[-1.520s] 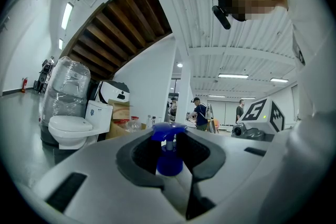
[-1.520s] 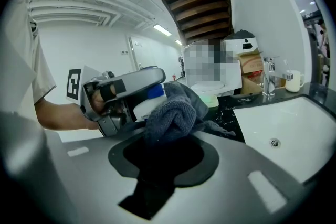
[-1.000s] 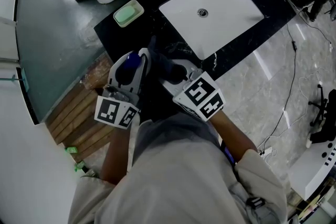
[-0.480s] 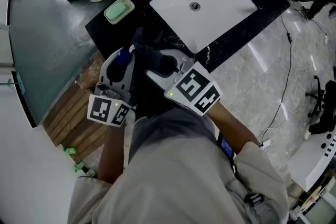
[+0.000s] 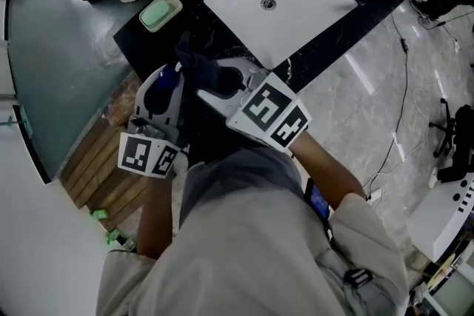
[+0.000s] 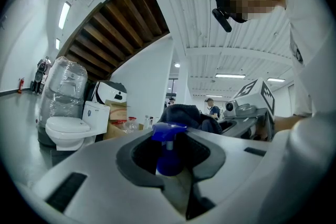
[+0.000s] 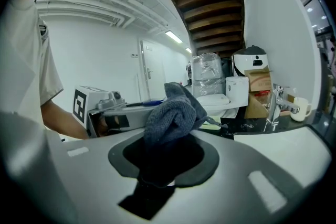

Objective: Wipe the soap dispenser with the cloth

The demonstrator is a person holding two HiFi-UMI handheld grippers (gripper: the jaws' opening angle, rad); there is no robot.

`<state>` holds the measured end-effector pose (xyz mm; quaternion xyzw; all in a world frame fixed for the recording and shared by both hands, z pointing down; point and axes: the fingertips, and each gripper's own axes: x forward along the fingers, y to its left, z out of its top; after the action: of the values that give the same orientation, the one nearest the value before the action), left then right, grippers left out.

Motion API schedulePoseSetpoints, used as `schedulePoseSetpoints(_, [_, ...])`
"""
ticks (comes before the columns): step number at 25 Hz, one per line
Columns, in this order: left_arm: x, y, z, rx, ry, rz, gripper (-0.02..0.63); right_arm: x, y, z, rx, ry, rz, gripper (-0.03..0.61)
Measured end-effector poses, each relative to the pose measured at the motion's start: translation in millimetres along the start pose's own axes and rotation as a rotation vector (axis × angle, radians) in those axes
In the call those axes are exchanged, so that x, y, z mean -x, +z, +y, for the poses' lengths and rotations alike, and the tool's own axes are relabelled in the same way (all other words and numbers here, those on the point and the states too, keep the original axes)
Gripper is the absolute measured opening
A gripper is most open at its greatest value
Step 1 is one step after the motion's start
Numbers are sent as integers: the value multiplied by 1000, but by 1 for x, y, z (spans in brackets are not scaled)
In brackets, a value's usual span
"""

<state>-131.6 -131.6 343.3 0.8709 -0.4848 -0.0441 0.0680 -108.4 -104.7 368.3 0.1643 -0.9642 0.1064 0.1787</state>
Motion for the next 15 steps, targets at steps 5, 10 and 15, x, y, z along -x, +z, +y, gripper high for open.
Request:
schedulePoseSetpoints(5, [-2,0,-1,-2,-6,1,89,-2,0,-6,-2,-3,-1,97])
schedulePoseSetpoints(10, [-3,-2,-1,3,-11,5,89,-3,-4,-13,-18,-6,-3,98])
schedulePoseSetpoints(15, [-2,-1,1,6,-8,2,89,-4,-4,-15,-10,-4,-11,98])
